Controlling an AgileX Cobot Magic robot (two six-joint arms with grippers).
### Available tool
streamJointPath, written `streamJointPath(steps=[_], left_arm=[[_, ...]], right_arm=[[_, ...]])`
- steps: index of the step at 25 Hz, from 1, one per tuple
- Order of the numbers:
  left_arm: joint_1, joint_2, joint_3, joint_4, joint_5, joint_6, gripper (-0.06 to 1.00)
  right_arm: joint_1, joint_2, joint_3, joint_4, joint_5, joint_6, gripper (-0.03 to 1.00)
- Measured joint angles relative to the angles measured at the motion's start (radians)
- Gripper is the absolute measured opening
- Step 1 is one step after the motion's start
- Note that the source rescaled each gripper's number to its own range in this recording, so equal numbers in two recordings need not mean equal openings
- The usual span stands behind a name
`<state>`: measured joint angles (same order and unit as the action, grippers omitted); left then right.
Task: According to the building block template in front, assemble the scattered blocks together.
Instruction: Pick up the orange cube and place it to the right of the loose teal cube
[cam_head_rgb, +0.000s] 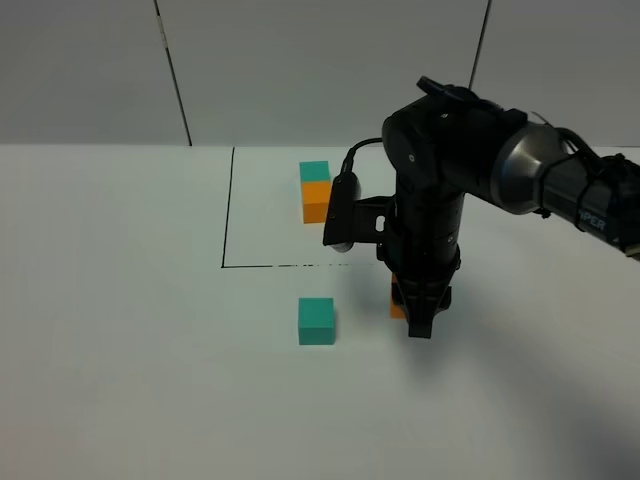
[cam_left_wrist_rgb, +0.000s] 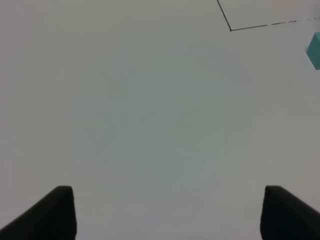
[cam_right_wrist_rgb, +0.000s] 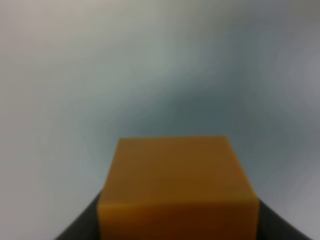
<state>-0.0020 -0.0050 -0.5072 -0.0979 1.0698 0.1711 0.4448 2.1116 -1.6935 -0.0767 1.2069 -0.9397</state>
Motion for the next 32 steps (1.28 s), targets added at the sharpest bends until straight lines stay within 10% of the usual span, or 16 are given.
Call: streamJointPath(steps=[32], left_arm=[[0.0,0.0,0.0,0.0,0.0,0.0,0.64]], right_arm=[[0.031,0.242,-0.187,0.036,-0.088,-0.056,0.1]])
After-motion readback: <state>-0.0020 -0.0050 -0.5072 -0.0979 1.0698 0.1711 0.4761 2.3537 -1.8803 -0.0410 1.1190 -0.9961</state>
